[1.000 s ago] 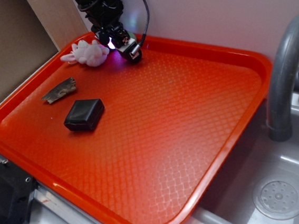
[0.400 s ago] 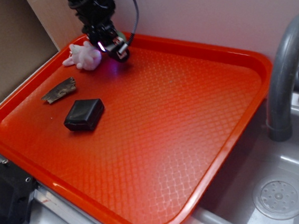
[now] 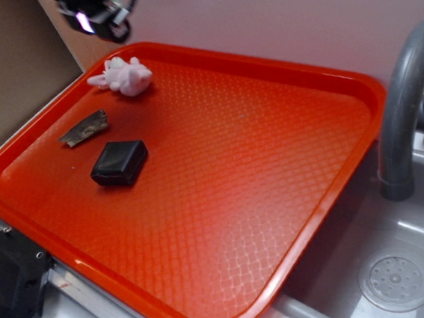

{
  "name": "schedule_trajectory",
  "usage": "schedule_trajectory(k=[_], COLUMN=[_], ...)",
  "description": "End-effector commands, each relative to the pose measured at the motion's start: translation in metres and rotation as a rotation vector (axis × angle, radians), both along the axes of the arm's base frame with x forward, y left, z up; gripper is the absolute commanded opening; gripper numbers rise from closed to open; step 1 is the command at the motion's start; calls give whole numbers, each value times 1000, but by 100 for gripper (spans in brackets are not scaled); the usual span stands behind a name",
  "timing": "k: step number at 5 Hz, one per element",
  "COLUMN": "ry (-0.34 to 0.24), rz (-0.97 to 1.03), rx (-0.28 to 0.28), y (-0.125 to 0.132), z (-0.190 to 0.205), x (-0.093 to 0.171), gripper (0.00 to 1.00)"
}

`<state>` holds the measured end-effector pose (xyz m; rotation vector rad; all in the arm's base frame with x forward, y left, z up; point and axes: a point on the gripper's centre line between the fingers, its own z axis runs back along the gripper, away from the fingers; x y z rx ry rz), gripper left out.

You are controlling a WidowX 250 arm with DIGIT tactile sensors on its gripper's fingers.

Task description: Grab the green ball.

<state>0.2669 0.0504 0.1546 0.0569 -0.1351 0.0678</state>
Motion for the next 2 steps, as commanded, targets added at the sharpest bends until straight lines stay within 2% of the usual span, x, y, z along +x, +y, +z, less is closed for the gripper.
schedule_trajectory(k=[1,2], ry=[-78,-49], rz=[-108,-104], rx=[-30,-5], y=[-44,-46], z=[75,62], x=[-20,-15], gripper=[0,0])
